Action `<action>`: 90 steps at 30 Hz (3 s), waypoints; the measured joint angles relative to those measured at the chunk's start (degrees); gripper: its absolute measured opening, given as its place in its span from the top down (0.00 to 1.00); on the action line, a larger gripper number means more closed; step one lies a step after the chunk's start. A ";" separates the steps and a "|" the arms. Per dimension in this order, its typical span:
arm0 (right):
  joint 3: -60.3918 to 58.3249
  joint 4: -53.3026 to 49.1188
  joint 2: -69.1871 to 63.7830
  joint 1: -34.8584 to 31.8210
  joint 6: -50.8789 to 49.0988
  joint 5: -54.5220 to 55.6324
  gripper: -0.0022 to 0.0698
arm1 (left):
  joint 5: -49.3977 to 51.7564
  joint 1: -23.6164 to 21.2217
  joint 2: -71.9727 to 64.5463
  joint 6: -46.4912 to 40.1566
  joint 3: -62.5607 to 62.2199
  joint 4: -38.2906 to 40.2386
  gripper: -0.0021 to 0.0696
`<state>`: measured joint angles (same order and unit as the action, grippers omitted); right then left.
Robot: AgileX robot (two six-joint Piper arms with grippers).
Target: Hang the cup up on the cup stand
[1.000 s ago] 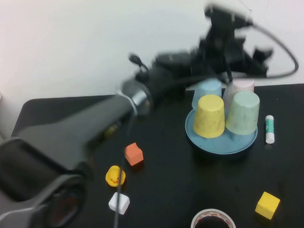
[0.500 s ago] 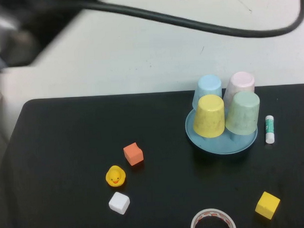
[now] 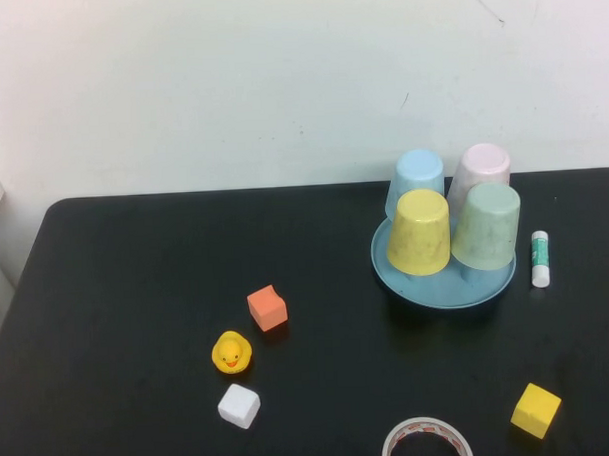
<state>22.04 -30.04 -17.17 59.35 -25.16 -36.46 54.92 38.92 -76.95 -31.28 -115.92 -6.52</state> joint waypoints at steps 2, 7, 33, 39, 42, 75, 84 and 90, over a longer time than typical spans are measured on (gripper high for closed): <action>-2.43 0.00 0.00 0.00 -3.10 0.16 0.97 | 1.27 0.00 3.47 1.82 2.32 -0.84 0.97; -5.58 -0.28 0.00 0.00 -7.02 2.70 0.97 | -1.41 0.00 14.53 6.19 14.49 -3.58 0.97; -5.14 -2.90 0.00 0.00 1.14 -1.48 0.97 | -40.45 0.00 56.07 43.38 100.02 -17.60 0.97; -5.14 -1.34 0.00 0.00 1.70 -1.48 0.97 | -43.37 0.00 56.07 43.51 101.62 -18.74 0.97; -5.14 -1.12 0.00 0.00 1.70 -1.48 0.97 | -43.75 0.00 56.07 43.51 101.84 -18.82 0.97; -5.14 -1.10 0.00 0.00 1.70 -1.37 0.97 | -48.99 -32.48 76.06 29.75 117.04 5.57 0.97; -5.14 -1.10 0.00 0.00 1.70 -1.27 0.97 | -37.00 -32.48 77.54 27.94 116.93 12.04 0.97; -5.14 -1.10 0.00 0.00 1.70 -1.27 0.97 | -36.88 -32.48 77.54 27.11 116.93 12.39 0.97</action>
<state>16.90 -31.14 -17.17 59.35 -23.46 -37.74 18.04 6.44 0.59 -4.17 1.02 5.88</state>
